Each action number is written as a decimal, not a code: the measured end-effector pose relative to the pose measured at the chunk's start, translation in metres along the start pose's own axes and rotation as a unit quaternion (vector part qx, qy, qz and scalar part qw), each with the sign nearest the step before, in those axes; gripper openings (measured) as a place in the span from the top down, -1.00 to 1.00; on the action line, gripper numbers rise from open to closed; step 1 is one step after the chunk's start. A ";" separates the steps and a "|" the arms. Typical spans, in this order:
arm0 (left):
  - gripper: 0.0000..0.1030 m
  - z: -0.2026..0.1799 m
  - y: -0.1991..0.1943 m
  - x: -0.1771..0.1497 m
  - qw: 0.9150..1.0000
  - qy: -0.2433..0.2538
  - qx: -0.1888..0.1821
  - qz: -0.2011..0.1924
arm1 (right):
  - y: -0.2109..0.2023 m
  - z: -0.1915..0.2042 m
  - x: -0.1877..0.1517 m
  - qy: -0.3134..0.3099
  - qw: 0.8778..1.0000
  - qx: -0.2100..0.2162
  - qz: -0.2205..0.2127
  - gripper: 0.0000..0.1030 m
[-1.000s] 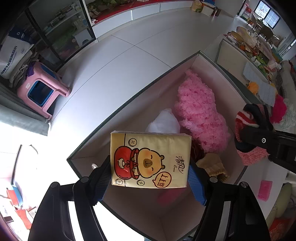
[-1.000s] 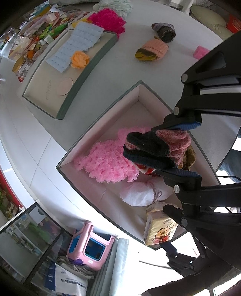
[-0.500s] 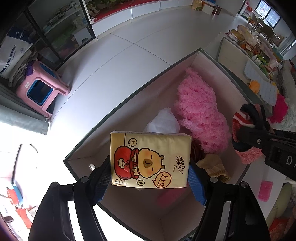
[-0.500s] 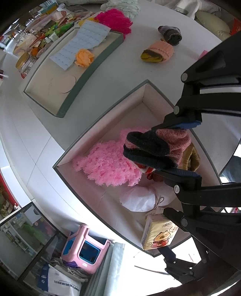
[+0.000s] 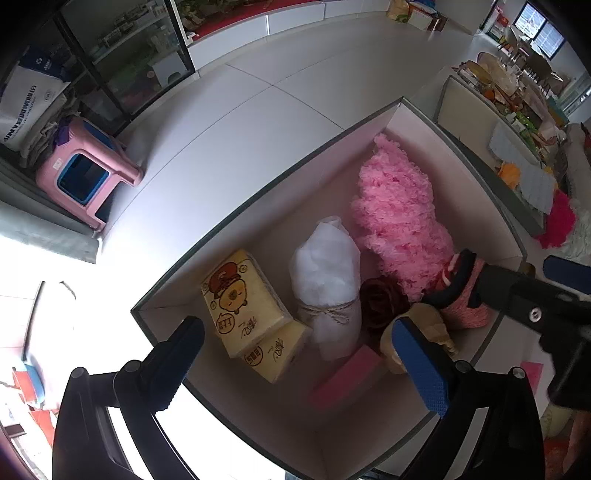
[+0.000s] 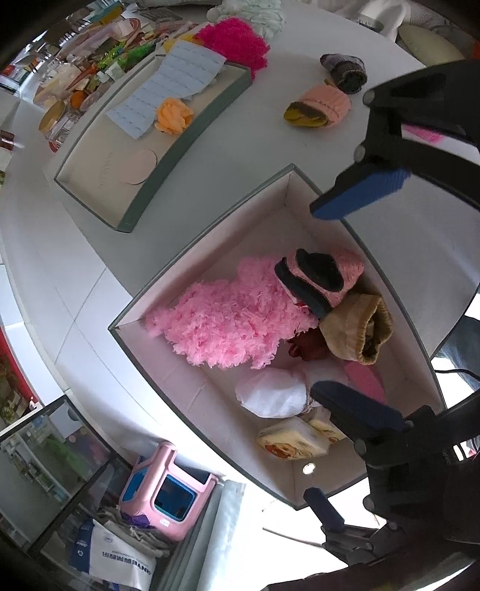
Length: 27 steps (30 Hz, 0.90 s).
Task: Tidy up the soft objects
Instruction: 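Lower the tissue pack and slipper into the white box and open both grippers, then move both grippers back over the table toward the pink sponge and knit glove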
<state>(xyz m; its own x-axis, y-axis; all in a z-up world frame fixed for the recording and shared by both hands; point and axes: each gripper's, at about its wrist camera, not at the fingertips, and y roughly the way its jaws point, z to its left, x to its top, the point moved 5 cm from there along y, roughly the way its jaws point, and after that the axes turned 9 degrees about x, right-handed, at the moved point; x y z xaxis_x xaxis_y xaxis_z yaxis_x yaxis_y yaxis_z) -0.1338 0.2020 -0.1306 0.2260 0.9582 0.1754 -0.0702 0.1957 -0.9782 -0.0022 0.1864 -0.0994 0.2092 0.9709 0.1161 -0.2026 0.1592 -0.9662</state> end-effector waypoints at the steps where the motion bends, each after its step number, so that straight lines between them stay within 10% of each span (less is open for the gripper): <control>1: -0.98 0.001 0.000 -0.001 1.000 0.000 0.000 0.001 | -0.001 -0.001 0.000 0.001 1.000 0.000 -0.003 -1.00; 27: -0.98 -0.004 -0.022 -0.011 0.999 0.032 0.036 -0.012 | -0.027 -0.003 -0.021 0.006 0.999 0.011 -0.034 -0.99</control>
<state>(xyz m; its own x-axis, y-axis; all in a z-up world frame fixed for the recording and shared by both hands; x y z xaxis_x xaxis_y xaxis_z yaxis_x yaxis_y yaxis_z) -0.1303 0.1865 -0.1110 0.2907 0.9382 0.1879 -0.1336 0.2343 -0.9629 0.0014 0.1613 -0.0768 0.2338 0.9557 0.1786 -0.2090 0.2288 -0.9508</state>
